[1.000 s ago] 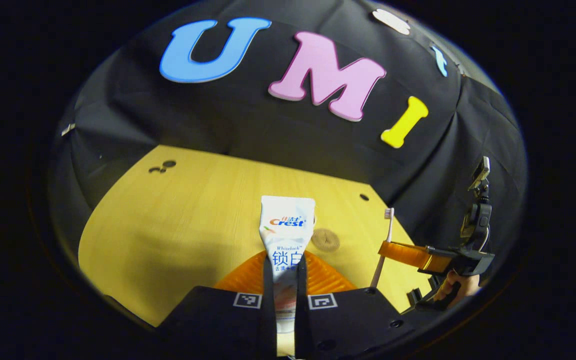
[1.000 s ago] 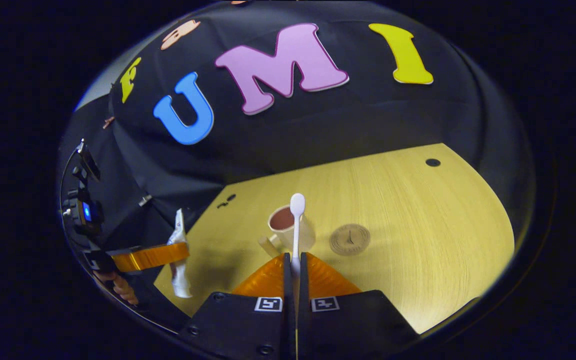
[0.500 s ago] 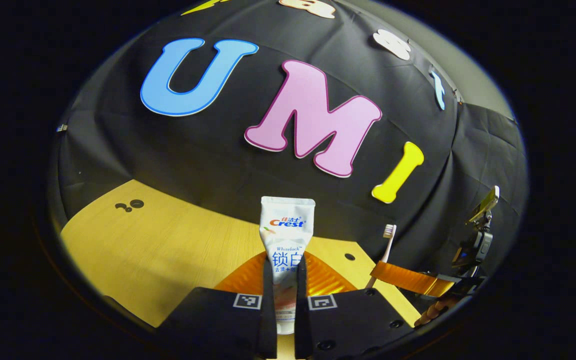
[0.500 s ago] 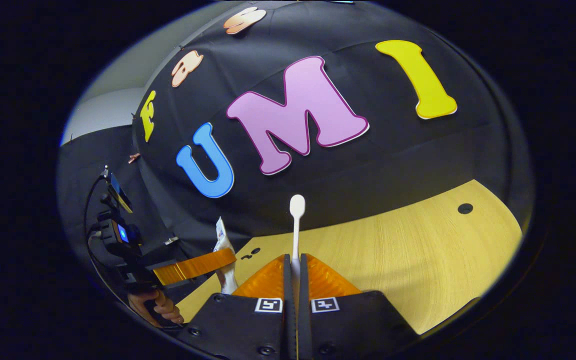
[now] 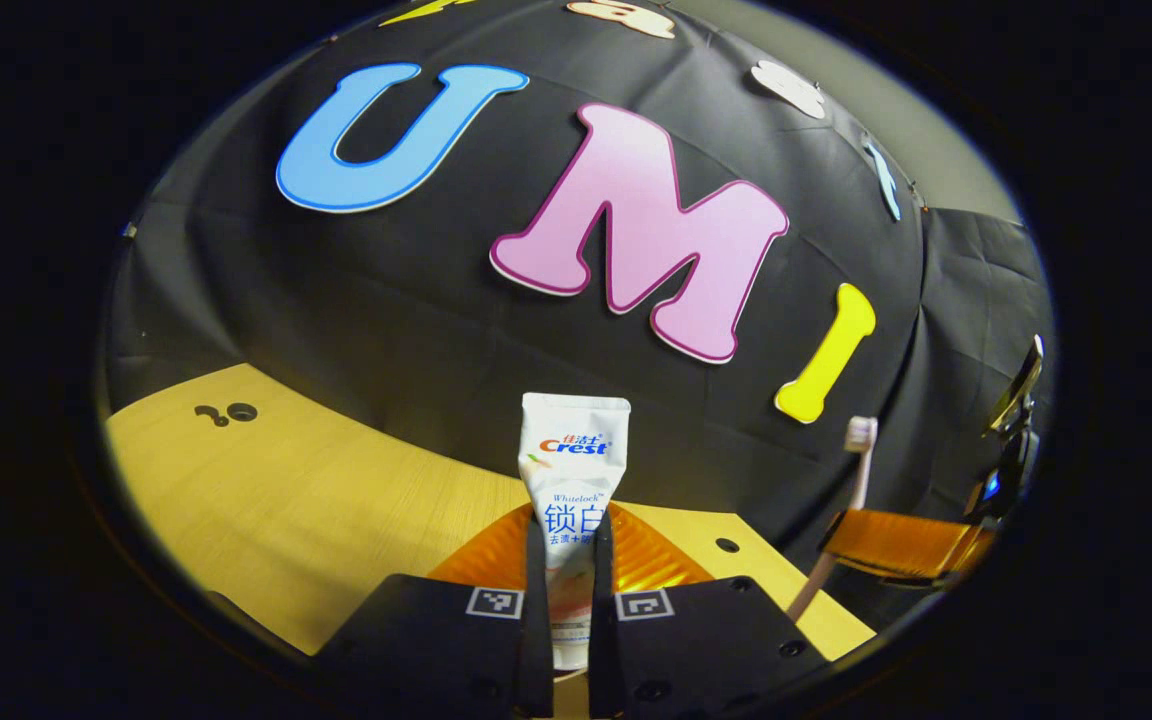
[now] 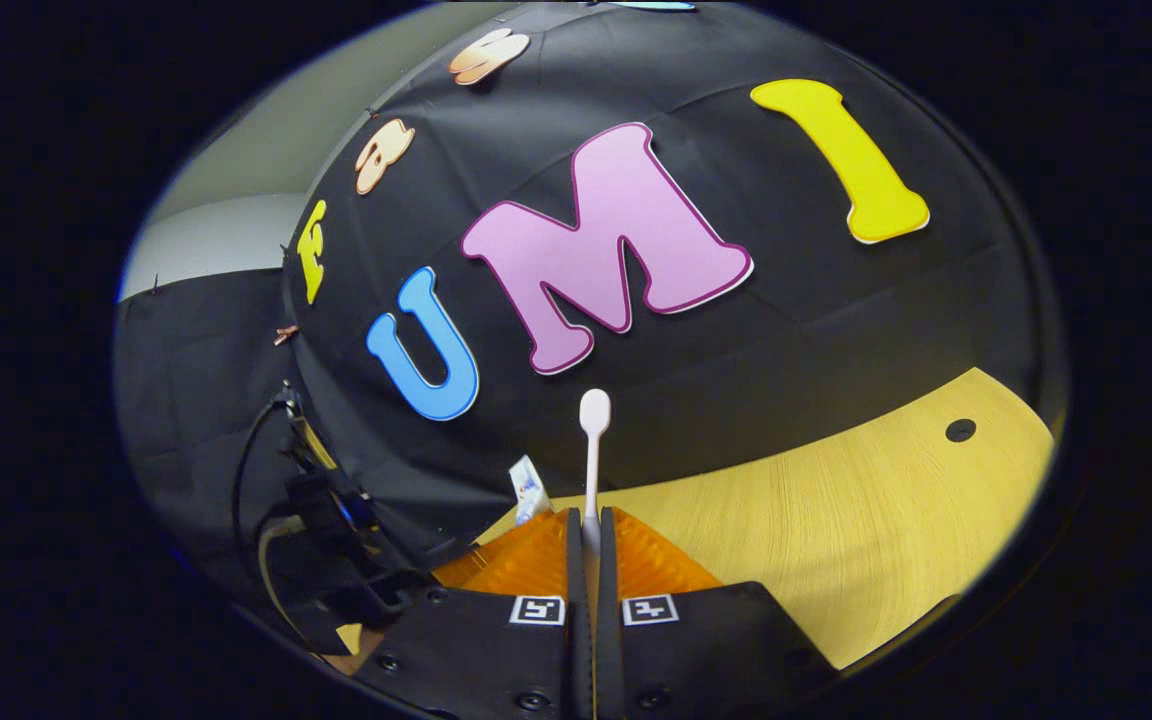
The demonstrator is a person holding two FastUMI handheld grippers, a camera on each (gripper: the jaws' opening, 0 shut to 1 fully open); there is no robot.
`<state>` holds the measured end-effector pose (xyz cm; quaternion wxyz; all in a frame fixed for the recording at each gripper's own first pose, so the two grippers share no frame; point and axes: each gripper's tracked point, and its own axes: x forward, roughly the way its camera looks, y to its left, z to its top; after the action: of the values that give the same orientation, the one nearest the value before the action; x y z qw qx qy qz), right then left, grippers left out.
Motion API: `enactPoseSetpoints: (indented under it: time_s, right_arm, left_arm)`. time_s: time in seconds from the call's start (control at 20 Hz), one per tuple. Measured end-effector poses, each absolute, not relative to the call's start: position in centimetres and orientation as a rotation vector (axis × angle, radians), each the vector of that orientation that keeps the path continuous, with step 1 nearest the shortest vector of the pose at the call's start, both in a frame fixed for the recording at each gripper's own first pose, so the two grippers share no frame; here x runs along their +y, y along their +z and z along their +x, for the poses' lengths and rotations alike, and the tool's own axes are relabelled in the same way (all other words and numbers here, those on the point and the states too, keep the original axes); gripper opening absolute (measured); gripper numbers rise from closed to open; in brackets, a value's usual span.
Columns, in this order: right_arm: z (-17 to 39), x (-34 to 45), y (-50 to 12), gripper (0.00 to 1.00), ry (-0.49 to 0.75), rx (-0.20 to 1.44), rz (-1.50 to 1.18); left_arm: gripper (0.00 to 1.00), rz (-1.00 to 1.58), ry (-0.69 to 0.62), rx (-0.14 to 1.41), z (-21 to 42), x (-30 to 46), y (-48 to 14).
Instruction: Put the toothbrush and toothpaste on the desktop into the cup, then pick up the cup and place it on the coaster on the desktop.
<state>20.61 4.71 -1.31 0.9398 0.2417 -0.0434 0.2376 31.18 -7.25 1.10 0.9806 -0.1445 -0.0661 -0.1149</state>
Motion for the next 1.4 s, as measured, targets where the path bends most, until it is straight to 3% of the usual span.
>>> enactPoseSetpoints:
  time_s: [0.25, 0.65, 0.7, 0.8, 0.85, 0.9, 0.95, 1.15, 1.2, 1.25, 1.4]
  right_arm:
    - [22.1, 3.8, -1.2, 0.06, 0.477, -0.141, 0.494]
    - [25.0, 6.3, -2.4, 0.06, 0.502, -0.19, 0.486]
    - [25.3, 6.8, -2.6, 0.06, 0.511, -0.191, 0.486]
    - [26.2, 8.0, -3.3, 0.06, 0.519, -0.187, 0.479]
    - [26.5, 8.5, -3.7, 0.06, 0.517, -0.184, 0.472]
    - [26.9, 8.9, -4.1, 0.06, 0.516, -0.181, 0.464]
    - [27.2, 9.3, -4.6, 0.06, 0.515, -0.175, 0.456]
    - [28.1, 10.1, -6.1, 0.06, 0.498, -0.154, 0.427]
    - [28.2, 10.3, -6.4, 0.06, 0.497, -0.147, 0.422]
    - [28.3, 10.5, -6.8, 0.06, 0.494, -0.141, 0.419]
    - [28.6, 10.7, -7.8, 0.06, 0.482, -0.125, 0.409]
  left_arm:
    - [0.19, -0.293, -0.243, -0.064, 33.2, -8.5, -2.0]
    - [0.27, -0.357, -0.23, -0.084, 31.8, -7.4, -5.0]
    - [0.22, -0.36, -0.232, -0.085, 31.6, -7.3, -5.4]
    - [0.3, -0.371, -0.247, -0.077, 31.1, -7.4, -6.2]
    - [0.27, -0.373, -0.255, -0.095, 30.7, -7.5, -5.8]
    - [0.41, -0.375, -0.262, -0.106, 30.5, -7.5, -5.6]
    - [0.49, -0.374, -0.273, -0.103, 29.9, -7.6, -5.7]
    - [0.63, -0.314, -0.281, -0.107, 28.3, -7.1, -6.0]
    - [0.73, -0.304, -0.281, -0.1, 28.0, -6.9, -6.2]
    - [0.65, -0.299, -0.284, -0.094, 27.6, -6.8, -6.4]
    - [0.67, -0.289, -0.293, -0.081, 26.3, -6.6, -7.1]
